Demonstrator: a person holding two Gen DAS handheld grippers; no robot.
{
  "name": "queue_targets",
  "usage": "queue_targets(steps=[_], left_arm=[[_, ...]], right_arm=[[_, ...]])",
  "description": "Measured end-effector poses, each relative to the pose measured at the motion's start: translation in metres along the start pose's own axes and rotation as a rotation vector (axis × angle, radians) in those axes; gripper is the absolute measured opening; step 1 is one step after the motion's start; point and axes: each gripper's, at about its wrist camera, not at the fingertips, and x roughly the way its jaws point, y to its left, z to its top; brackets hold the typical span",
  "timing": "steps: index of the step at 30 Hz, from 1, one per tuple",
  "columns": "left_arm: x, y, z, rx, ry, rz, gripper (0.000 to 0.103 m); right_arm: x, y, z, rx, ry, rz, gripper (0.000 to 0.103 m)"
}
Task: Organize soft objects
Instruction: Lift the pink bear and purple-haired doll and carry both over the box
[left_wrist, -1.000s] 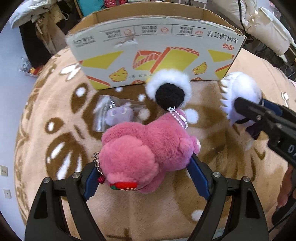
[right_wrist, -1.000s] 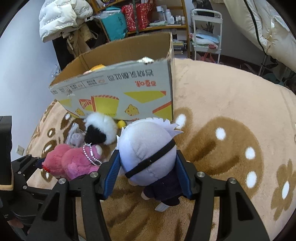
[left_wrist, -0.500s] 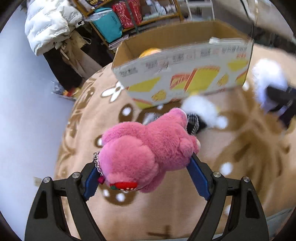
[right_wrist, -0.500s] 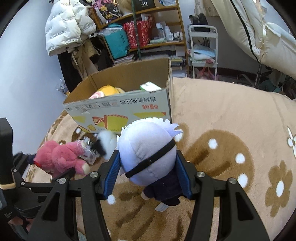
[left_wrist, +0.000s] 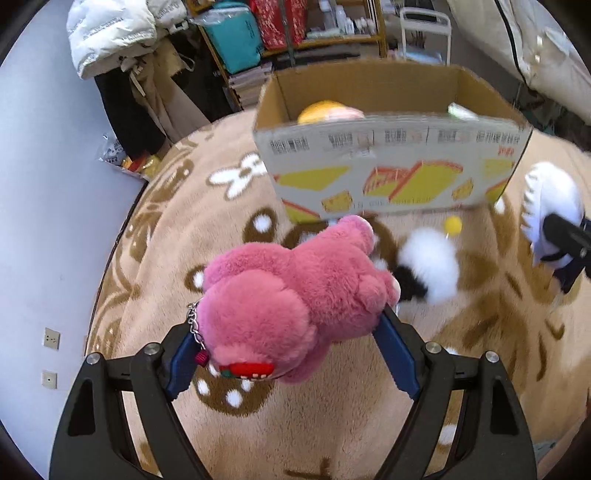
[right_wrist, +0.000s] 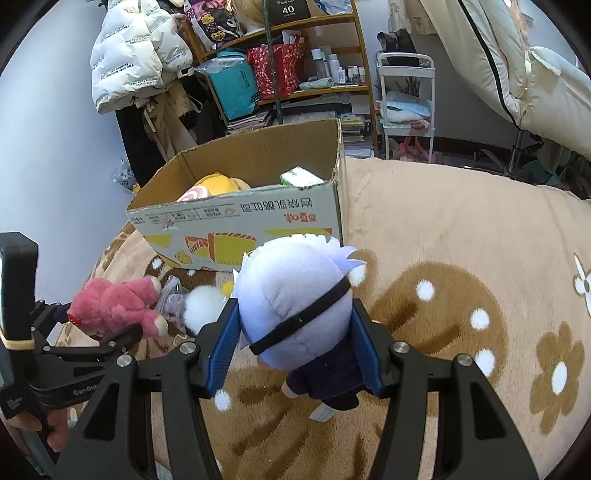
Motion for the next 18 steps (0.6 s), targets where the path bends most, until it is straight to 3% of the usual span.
queue_targets(steps=[10, 18], left_arm=[[-0.036, 0.024, 0.022, -0.081, -0.147, -0.028, 0.083], [-0.059, 0.028, 0.053, -0.068, -0.266, -0.033, 0.083]], right_arm=[[-0.025, -0.001, 0.02, 0.006, -0.104, 0.0, 0.061], [-0.041, 0.004, 0.057, -0.032, -0.19, -0.017, 0.061]])
